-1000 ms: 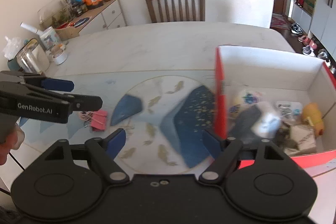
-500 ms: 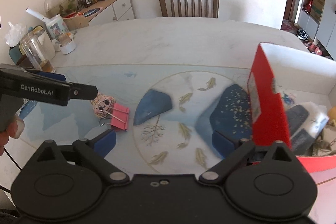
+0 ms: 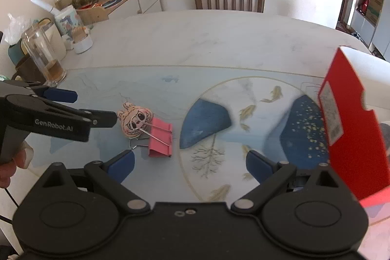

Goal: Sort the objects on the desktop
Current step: 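Close the right gripper on the pink binder clip while the left gripper approaches the plush bunny, then close the left gripper on the plush bunny toy, then carry the bunny with the left gripper and the binder clip with the right gripper to the box, then lower the bunny and binder clip into the box and open both grippers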

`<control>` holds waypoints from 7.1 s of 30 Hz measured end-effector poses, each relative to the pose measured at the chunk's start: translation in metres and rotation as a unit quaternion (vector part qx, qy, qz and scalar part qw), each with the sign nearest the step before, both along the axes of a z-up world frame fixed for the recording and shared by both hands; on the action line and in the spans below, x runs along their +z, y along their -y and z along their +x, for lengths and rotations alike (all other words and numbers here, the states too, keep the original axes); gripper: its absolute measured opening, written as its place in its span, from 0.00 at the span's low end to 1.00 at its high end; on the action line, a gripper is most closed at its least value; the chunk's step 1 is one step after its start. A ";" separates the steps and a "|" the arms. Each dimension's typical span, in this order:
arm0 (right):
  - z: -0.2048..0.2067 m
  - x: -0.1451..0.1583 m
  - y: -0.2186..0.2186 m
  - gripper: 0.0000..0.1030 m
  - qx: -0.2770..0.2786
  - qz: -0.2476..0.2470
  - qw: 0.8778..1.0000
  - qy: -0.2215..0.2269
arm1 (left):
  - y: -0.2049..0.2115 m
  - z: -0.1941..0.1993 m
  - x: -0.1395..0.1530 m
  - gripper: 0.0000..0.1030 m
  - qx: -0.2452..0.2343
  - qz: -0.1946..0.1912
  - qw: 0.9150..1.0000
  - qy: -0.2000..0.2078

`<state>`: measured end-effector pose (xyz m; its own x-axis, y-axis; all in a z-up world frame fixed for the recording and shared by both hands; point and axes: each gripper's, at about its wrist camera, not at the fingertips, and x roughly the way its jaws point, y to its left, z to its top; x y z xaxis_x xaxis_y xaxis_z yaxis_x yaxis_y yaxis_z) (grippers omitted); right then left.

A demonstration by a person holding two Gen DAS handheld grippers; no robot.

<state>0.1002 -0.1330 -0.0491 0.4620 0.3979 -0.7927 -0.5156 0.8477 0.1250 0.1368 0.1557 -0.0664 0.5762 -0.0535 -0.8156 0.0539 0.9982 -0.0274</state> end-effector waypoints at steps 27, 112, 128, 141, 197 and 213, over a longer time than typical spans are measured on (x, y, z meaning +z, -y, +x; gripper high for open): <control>0.026 -0.050 -0.057 0.71 0.006 -0.049 0.999 0.017 | -0.021 0.018 -0.031 0.97 -0.007 -0.030 0.999 -0.023; -0.010 0.023 0.021 0.30 -0.072 -0.022 0.996 0.040 | 0.065 -0.023 0.019 0.50 -0.150 -0.039 0.987 0.051; -0.033 0.069 0.094 0.30 -0.094 0.011 0.994 0.058 | 0.131 -0.042 0.064 0.50 -0.176 -0.047 0.980 0.074; -0.007 0.085 0.195 0.30 -0.089 0.023 0.994 0.065 | 0.230 -0.015 0.082 0.50 -0.180 -0.042 0.980 0.077; 0.163 -0.004 0.301 0.30 -0.068 -0.045 0.997 0.003 | 0.387 0.181 0.010 0.51 -0.185 0.018 0.981 -0.058; 0.170 -0.014 0.280 0.30 -0.036 -0.095 0.994 -0.045 | 0.395 0.179 -0.011 0.55 -0.212 0.054 0.972 -0.091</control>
